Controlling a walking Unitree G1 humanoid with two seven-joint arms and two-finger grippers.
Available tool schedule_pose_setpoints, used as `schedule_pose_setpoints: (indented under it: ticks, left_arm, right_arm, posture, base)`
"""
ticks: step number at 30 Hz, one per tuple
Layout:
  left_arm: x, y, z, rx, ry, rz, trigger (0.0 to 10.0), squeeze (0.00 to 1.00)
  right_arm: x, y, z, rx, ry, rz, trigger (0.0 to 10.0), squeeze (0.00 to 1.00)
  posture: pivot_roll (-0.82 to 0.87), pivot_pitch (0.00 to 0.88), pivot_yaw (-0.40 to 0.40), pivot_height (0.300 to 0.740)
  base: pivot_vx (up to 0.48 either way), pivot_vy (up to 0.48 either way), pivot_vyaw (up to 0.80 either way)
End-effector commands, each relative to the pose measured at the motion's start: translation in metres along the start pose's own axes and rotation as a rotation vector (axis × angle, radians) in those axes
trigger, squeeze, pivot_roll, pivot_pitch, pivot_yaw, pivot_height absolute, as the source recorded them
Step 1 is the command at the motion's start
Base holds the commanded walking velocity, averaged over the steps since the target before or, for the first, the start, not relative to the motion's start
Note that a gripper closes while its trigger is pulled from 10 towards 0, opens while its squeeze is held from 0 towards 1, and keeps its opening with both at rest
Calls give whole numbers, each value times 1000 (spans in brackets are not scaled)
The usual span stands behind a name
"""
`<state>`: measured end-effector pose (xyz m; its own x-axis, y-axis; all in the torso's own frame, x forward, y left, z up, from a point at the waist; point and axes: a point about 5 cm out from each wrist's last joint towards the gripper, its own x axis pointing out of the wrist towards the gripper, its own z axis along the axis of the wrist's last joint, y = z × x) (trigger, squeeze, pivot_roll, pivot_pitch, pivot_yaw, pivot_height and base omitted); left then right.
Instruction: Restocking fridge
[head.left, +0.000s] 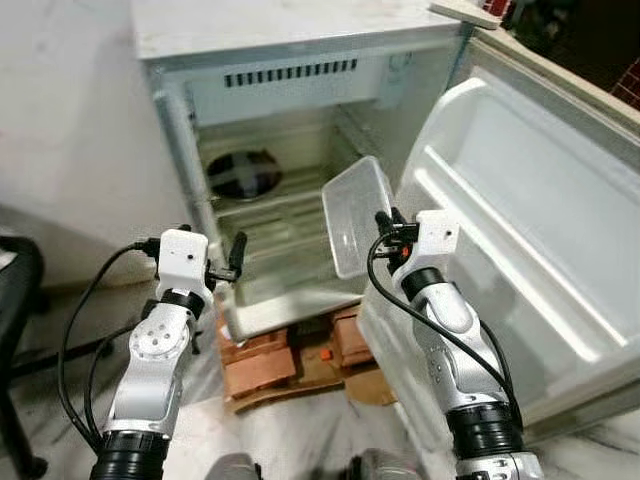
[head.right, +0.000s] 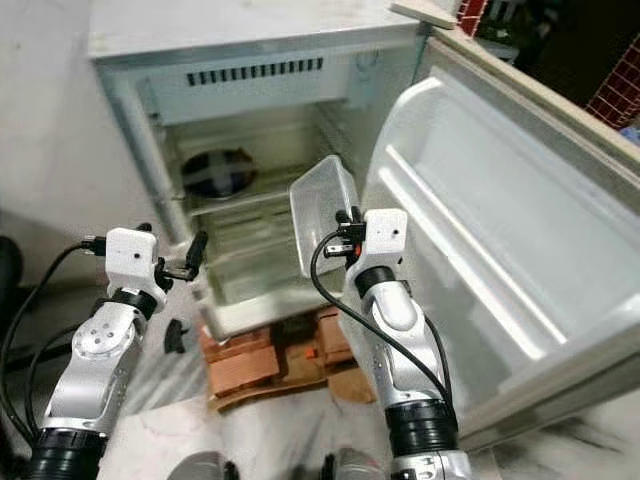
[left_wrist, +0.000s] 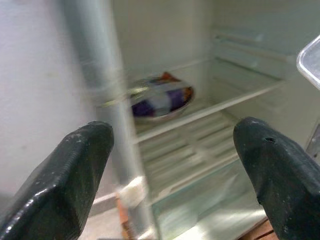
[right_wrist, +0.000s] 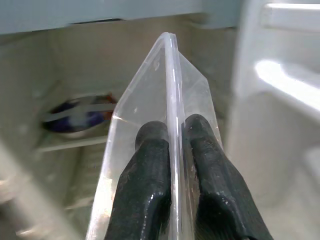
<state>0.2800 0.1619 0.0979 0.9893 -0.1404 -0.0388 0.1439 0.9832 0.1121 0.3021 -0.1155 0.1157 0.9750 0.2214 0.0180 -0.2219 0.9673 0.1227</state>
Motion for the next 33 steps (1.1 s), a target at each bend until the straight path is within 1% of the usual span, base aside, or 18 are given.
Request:
schedule_pose_setpoints:
  ticks: [1, 14, 17, 24, 27, 29, 30, 31, 33]
  left_arm:
    - [0, -9, 1, -4, -5, -22, 10000, 0]
    - [1, -10, 4, 9, -24, -23, 10000, 0]
    - [1, -10, 4, -3, -23, -19, 10000, 0]
    - [-1, -8, 4, -4, -19, 0, 10000, 0]
    - [-5, -2, 5, 8, -22, 39, 10000, 0]
    - [-12, 5, 4, 33, -12, 82, 10000, 0]
    - [-12, 5, 4, 33, -12, 82, 10000, 0]
    - [-18, 10, 3, 47, -8, 108, 10000, 0]
    - [-24, 17, 0, 57, 7, 141, 10000, 0]
  right_arm:
    - [-2, -11, 1, -10, -4, -33, 10000, 0]
    - [-2, -10, 1, -8, -5, -26, 10000, 0]
    - [-2, -10, 1, -7, -4, -25, 10000, 0]
    - [-2, -7, 1, 0, -2, -15, 10000, 0]
    - [-2, -5, 1, 6, 1, -1, 10000, 0]
    - [-2, -3, 0, 6, 3, 9, 10000, 0]
    - [-2, -3, 0, 6, 3, 9, 10000, 0]
    - [-1, -2, 0, 9, 4, 14, 10000, 0]
    - [-1, -2, -1, 10, 6, 17, 10000, 0]
  posture:
    - [64, 42, -45, 740]
    - [62, 42, -45, 740]
    - [62, 43, -45, 740]
    - [64, 45, -46, 740]
    - [66, 47, -45, 740]
    - [69, 47, -45, 740]
    - [69, 47, -45, 740]
    - [74, 49, -46, 740]
    - [76, 49, -46, 740]
  base:
    - [262, 0, 0]
    - [0, 0, 0]
    - [0, 0, 0]
    - [0, 0, 0]
    - [0, 0, 0]
    - [0, 0, 0]
    - [0, 0, 0]
    - [0, 0, 0]
    - [0, 0, 0]
